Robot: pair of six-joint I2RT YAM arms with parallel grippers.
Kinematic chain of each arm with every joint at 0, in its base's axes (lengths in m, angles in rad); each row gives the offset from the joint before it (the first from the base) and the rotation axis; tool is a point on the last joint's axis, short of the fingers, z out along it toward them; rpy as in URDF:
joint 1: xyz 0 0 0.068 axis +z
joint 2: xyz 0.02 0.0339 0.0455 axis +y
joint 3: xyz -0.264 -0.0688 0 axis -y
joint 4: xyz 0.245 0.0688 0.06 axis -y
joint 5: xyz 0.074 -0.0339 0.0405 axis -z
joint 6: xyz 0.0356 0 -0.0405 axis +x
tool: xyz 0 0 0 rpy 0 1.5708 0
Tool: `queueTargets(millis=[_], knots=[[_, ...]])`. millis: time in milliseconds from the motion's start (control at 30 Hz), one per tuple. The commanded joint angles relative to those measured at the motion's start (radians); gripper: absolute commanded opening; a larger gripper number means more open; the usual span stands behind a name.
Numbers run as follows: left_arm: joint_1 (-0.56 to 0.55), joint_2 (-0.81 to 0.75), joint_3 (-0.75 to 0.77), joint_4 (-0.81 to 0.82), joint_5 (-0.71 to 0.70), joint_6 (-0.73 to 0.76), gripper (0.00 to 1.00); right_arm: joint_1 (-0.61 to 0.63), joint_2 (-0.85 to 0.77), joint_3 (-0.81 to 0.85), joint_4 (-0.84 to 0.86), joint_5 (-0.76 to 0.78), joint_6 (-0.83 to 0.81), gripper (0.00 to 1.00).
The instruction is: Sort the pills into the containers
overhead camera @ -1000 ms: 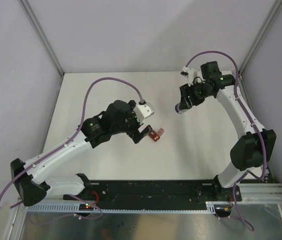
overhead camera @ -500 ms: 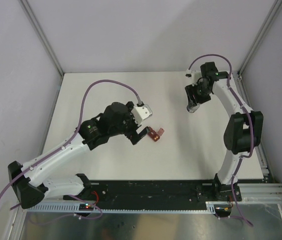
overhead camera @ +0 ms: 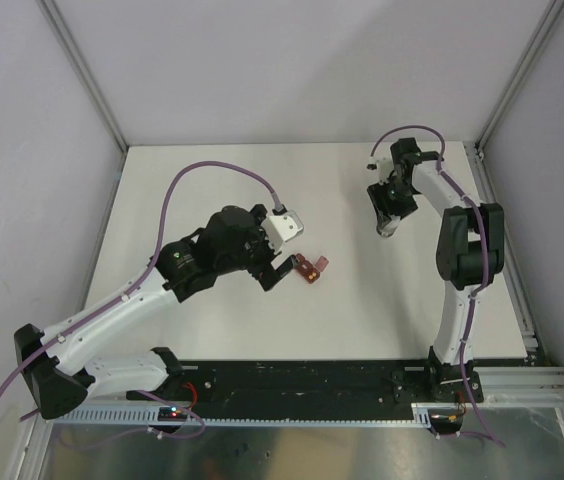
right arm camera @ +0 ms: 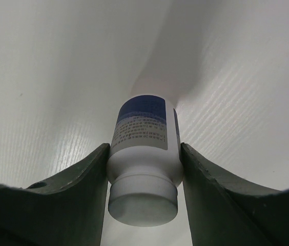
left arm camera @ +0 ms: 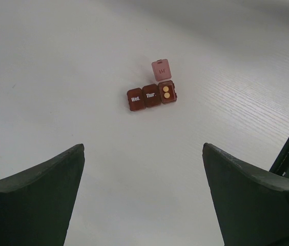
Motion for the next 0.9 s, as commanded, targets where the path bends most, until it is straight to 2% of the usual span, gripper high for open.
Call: queueTargets(millis=[0, 167, 400, 600, 700, 867], knots=[[0.006, -0.017, 0.001, 0.019, 0.011, 0.025, 1.0, -0.008, 0.025, 0.008, 0.017, 0.025, -0.019, 0.11], [0.007, -0.018, -0.002, 0.019, 0.014, 0.027, 1.0, -0.012, 0.04, -0.015, 0.031, 0.033, -0.018, 0.22], [0.007, -0.018, -0.006, 0.019, 0.016, 0.031, 1.0, -0.017, 0.043, -0.018, 0.034, 0.041, -0.015, 0.57], [0.007, -0.023, -0.012, 0.02, 0.011, 0.038, 1.0, -0.023, 0.01, -0.014, 0.034, 0.03, -0.007, 0.8], [0.007, -0.029, -0.016, 0.02, 0.009, 0.043, 1.0, -0.022, -0.026, -0.011, 0.034, 0.02, -0.004, 0.89], [0.008, -0.029, -0.023, 0.019, -0.002, 0.056, 1.0, -0.02, -0.104, -0.011, 0.032, -0.011, -0.002, 0.95]])
